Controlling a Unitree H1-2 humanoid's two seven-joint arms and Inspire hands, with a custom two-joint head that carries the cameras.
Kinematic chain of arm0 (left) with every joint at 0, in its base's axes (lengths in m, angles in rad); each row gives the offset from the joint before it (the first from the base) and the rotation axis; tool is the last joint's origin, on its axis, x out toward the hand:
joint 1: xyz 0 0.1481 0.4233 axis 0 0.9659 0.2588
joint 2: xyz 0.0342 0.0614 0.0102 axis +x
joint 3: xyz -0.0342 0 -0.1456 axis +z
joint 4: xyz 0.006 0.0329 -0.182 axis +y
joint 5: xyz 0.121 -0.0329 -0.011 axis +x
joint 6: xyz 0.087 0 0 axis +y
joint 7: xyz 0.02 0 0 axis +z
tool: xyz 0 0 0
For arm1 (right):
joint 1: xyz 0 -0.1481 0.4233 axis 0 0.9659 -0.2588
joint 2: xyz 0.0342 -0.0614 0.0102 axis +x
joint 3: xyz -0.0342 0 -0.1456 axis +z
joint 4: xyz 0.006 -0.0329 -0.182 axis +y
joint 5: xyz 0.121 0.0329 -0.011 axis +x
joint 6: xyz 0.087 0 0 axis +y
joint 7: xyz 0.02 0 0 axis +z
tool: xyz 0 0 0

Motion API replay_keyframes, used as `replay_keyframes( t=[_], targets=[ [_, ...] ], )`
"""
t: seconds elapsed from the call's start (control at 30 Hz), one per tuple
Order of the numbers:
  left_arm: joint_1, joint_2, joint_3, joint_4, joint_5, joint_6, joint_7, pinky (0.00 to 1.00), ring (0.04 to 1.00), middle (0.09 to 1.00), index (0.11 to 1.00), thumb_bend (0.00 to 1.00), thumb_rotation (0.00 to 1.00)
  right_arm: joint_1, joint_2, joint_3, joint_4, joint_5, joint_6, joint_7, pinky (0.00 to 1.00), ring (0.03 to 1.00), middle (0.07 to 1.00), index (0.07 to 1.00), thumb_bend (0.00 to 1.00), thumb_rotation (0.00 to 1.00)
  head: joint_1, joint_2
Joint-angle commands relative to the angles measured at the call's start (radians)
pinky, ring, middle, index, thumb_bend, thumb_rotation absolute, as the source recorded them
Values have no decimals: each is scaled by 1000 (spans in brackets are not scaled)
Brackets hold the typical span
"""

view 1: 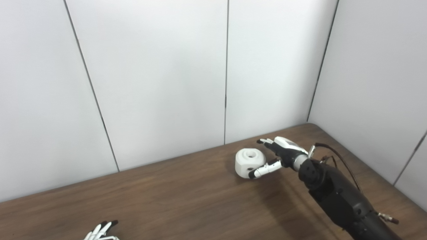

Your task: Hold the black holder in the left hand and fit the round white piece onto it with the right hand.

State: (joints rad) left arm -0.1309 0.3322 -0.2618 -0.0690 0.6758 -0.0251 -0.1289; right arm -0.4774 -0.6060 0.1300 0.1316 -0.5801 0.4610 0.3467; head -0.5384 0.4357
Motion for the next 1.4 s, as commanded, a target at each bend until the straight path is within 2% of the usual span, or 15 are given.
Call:
replay_keyframes(
  t=[0.0,0.3,0.43,0.57,0.63,0.7,0.73,0.77,0.8,0.9,1.13,1.37],
  targets=[
    [2,20,-5,-16,13,-15,-4,1000,1000,953,481,512,45,-57,-38,-7,-30,-19,-20,-32,860,1000,1000,944,1000,525,-1,0],
    [5,18,-4,-14,7,-14,-2,1000,1000,952,482,512,45,-49,-32,-14,-23,-11,-44,-58,828,1000,1000,923,1000,515,7,3],
    [6,20,-4,-13,10,-15,-1,1000,1000,953,481,513,46,-42,-23,-18,-10,0,-81,-86,830,1000,1000,913,1000,517,9,3],
    [11,17,-3,-17,8,-13,0,1000,1000,955,481,513,46,-31,-8,-26,-3,10,-115,-137,822,995,994,884,974,482,18,7],
    [14,16,-1,-21,8,-11,1,1000,1000,953,481,513,45,-22,11,-40,14,11,-159,-205,807,969,959,827,946,425,21,8],
    [16,16,0,-23,8,-8,1,1000,1000,954,482,512,45,-16,26,-48,31,5,-193,-265,802,946,916,696,885,345,22,8],
    [17,16,2,-24,7,-7,0,1000,1000,954,482,512,45,-10,44,-60,47,1,-223,-327,801,943,909,671,872,329,22,8],
    [18,17,4,-25,5,-6,0,1000,1000,954,482,512,45,-5,61,-70,61,-3,-246,-381,813,933,881,577,699,235,22,8],
    [19,17,5,-25,3,-5,0,1000,1000,953,482,512,45,-2,73,-76,71,-6,-262,-419,845,935,863,518,591,174,22,8],
    [20,19,9,-26,1,-5,1,1000,1000,953,481,513,45,4,90,-80,87,-16,-284,-480,904,956,862,482,523,139,20,9],
    [22,20,18,-24,-5,-10,7,1000,1000,956,481,512,44,17,92,-89,60,-11,-276,-481,946,970,878,479,513,136,19,8],
    [23,20,23,-23,-10,-11,7,1000,1000,960,482,513,44,25,84,-100,30,-12,-263,-463,915,963,876,479,514,137,17,7]
  ],
)
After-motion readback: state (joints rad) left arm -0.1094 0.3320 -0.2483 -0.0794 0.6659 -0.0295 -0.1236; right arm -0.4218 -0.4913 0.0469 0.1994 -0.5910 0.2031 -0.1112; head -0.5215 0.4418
